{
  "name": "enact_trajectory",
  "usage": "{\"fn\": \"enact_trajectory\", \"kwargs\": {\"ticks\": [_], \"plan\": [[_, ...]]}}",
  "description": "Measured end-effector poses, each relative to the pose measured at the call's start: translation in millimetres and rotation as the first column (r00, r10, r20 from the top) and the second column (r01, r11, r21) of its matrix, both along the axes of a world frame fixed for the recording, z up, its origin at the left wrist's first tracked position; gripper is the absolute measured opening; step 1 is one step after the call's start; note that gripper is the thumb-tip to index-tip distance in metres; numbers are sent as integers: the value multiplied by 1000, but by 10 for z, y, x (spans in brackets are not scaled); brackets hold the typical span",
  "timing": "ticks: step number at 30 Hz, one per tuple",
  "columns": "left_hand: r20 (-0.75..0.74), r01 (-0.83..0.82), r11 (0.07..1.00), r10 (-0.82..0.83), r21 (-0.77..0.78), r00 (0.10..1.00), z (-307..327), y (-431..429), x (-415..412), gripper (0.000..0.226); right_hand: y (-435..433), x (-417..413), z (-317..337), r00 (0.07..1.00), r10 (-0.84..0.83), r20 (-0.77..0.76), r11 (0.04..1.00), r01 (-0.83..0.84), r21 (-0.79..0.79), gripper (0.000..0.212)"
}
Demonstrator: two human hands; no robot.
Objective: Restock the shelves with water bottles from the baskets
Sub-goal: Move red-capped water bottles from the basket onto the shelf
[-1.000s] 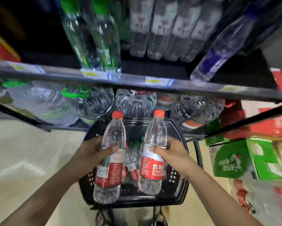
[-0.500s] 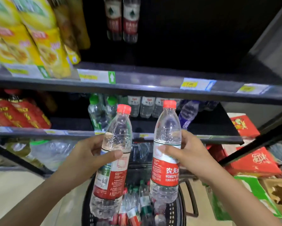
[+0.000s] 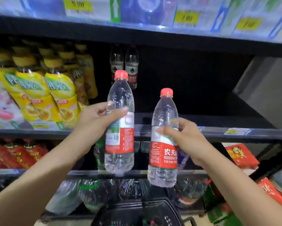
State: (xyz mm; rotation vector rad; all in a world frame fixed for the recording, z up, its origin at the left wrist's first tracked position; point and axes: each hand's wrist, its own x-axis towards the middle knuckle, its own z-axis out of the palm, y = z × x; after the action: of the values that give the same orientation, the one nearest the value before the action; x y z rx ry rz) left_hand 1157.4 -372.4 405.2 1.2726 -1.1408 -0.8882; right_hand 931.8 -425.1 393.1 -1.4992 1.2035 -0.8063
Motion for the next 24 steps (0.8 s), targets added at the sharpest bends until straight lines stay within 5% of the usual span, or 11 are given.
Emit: {"fn": "enact_trajectory", "kwargs": {"ticks": [4, 14, 21, 24], "plan": [[49, -113, 993, 114, -24, 992, 225, -397, 100, 16, -283, 171, 224, 998, -40, 54, 999, 40, 9, 26], [212, -415, 908, 419, -65, 883, 282, -1026, 226, 36, -1084, 588, 450, 951, -242, 190, 958, 265, -106, 26], [209, -425, 891, 451, -160, 867, -188, -1080, 170, 28, -1117, 804, -18, 934, -356, -38, 822, 293, -488, 38], [188, -404, 895, 437, -191, 880, -264, -1074, 209, 30, -1104, 846, -92, 921, -388, -35, 788, 312, -531, 45]]}}
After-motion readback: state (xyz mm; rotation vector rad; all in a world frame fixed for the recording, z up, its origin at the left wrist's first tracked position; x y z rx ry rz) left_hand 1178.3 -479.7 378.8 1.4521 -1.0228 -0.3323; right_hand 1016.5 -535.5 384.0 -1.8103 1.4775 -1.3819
